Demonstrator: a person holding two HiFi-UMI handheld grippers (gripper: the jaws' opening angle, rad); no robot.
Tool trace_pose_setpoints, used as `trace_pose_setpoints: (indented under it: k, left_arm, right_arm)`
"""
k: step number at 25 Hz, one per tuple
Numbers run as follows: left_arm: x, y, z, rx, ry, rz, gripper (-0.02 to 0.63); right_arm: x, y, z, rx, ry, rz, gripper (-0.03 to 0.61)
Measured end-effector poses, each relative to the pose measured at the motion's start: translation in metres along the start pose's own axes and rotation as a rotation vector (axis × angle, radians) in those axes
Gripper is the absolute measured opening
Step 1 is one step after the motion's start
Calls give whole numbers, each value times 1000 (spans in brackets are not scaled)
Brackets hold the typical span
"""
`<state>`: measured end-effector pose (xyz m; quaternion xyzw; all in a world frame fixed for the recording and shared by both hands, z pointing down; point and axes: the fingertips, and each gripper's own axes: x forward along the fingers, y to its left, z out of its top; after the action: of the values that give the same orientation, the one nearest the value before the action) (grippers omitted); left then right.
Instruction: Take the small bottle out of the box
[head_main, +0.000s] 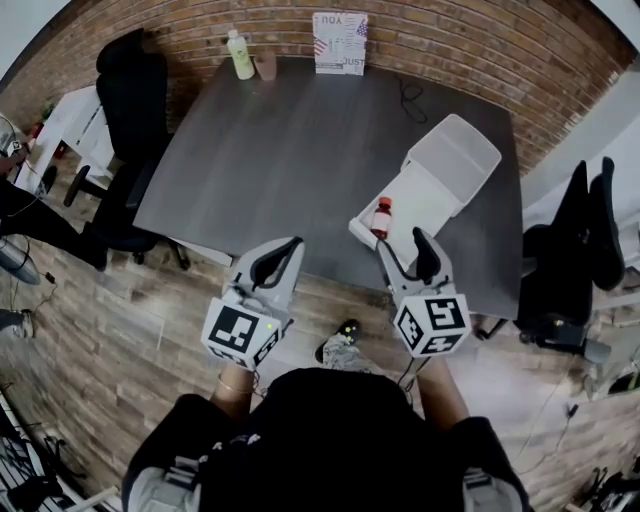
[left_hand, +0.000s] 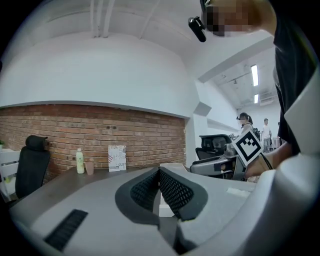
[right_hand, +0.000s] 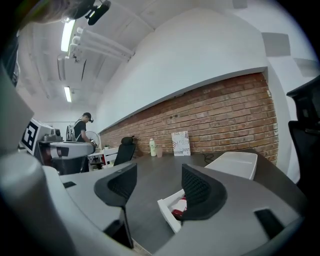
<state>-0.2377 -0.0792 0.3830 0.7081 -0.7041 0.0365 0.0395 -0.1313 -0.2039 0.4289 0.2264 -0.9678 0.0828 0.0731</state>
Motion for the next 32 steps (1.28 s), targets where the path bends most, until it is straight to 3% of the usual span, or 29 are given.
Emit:
trace_pose_setpoints:
  k: [10,17,27,32]
  left_arm:
    - [71,36,-13,0,36,-68,-2]
    - [115,44,-3,11,-7,-173,-2]
    - [172,70,2,25,29,-383,-2]
    - [194,84,2,-5,5,-480,-2]
  right_arm:
    - [59,-34,-36,29,143,-49,272]
    - [81,-38,-58,71,236,-52,270]
    - [107,-60,-83,122,328,-233,259]
    - [116,-68,-105,123,428,-332,256]
